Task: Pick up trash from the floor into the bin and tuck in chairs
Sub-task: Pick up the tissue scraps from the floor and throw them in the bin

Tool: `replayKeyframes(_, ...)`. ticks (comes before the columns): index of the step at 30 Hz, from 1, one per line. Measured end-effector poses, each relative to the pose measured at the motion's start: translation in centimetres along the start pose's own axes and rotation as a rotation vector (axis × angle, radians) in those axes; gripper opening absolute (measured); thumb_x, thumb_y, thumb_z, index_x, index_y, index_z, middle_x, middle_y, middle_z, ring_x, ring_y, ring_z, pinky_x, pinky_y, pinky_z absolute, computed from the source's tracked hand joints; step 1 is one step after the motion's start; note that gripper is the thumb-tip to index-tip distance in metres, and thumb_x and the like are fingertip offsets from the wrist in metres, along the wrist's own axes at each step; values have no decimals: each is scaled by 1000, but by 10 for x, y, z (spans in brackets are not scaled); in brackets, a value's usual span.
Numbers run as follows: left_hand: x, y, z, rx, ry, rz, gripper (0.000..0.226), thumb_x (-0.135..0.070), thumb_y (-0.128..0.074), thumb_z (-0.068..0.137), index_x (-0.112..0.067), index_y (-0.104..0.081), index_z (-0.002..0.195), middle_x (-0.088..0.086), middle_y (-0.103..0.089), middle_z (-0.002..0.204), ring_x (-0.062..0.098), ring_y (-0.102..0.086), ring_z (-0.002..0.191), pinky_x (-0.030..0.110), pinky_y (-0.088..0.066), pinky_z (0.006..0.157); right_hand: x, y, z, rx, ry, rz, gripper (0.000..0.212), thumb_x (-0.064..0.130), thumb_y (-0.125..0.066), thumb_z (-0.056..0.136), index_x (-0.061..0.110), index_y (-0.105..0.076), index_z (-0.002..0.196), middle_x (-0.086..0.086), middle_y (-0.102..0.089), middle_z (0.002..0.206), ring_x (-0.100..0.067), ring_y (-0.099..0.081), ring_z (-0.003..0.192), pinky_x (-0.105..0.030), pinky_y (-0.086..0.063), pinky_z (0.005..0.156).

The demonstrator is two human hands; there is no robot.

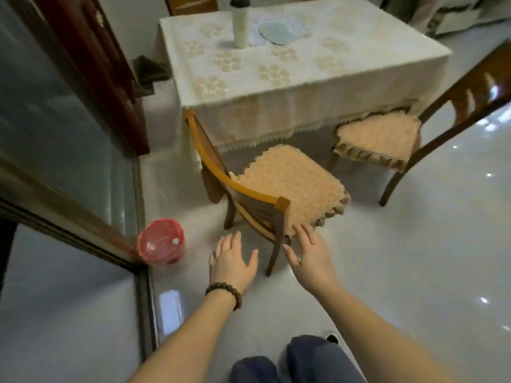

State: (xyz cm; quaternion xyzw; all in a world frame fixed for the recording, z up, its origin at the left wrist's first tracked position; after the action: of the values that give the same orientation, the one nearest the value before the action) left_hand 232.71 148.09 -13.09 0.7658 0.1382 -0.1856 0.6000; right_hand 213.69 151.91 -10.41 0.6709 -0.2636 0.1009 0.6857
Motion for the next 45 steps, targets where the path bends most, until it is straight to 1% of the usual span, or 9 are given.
replayKeyframes(4, -105, -51, -6, 111, -193, 51, 65, -51, -41, 92, -18, -27, 145, 5, -32, 150, 22, -23, 139, 37, -20, 114, -97, 56, -28, -114, -174, 7, 57, 40, -50, 92, 12, -38, 140, -12, -36, 147, -27, -30, 136, -35, -22, 111)
replayKeyframes(9, -237, -121, -27, 206, -362, 90, 66, -50, -42, 91, -18, -27, 146, 5, -32, 150, 21, -24, 139, 35, -20, 114, -226, 129, -68, -222, -375, 35, 57, 42, -46, 93, 17, -31, 143, -6, -28, 152, -21, -21, 140, -35, -18, 113)
replayKeyframes(13, -351, -177, -44, 258, -489, 121, 63, -50, -43, 92, -17, -29, 144, 4, -35, 148, 21, -27, 138, 37, -23, 112, -330, 196, -102, -309, -494, 16, 55, 38, -49, 93, 14, -36, 140, -10, -34, 148, -24, -25, 138, -34, -19, 111)
replayKeyframes(18, -482, -246, -61, 293, -611, 169, 63, -51, -41, 92, -18, -29, 144, 3, -34, 149, 21, -27, 138, 38, -23, 114, -455, 269, -138, -425, -646, 49, 52, 33, -54, 91, 7, -43, 135, -18, -40, 143, -31, -32, 134, -39, -25, 109)
replayKeyframes(21, -547, -276, -65, 292, -662, 179, 62, -49, -42, 92, -16, -31, 143, 5, -36, 148, 21, -28, 137, 37, -23, 113, -514, 301, -150, -455, -707, 48, 52, 29, -57, 90, 6, -43, 135, -19, -39, 143, -33, -32, 134, -40, -25, 109)
replayKeyframes(25, -617, -306, -62, 306, -734, 197, 62, -48, -42, 92, -15, -31, 143, 5, -36, 147, 22, -28, 136, 37, -23, 112, -571, 333, -147, -482, -765, 55, 52, 34, -52, 91, 7, -43, 135, -19, -38, 144, -33, -32, 134, -41, -26, 110)
replayKeyframes(29, -676, -333, -32, 299, -756, 235, 62, -50, -42, 92, -16, -32, 142, 5, -39, 144, 22, -33, 133, 37, -26, 110, -619, 353, -113, -464, -774, 63, 53, 34, -50, 92, 12, -38, 139, -13, -32, 148, -28, -27, 136, -37, -23, 112)
replayKeyframes(36, -794, -392, 72, 315, -748, 222, 64, -51, -40, 92, -17, -28, 145, 4, -34, 149, 22, -28, 137, 38, -23, 113, -727, 398, 1, -473, -774, 79, 53, 39, -44, 95, 17, -32, 142, -7, -27, 152, -22, -20, 139, -35, -19, 113)
replayKeyframes(45, -971, -410, 221, 294, -770, 198, 63, -49, -39, 93, -15, -27, 145, 6, -34, 148, 22, -28, 137, 38, -24, 111, -836, 495, 172, -460, -763, 79, 49, 37, -46, 94, 16, -38, 138, -6, -28, 151, -22, -21, 139, -37, -22, 113)
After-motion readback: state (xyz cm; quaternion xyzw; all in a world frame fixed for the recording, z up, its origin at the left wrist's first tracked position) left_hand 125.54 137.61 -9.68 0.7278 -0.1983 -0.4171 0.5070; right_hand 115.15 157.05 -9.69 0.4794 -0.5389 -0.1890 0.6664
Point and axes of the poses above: each hand's wrist, its own z-axis towards the middle knuckle, its own y-axis out of the back of the hand, x = y × z, the point moved 10 cm from there along z, towards the middle knuckle
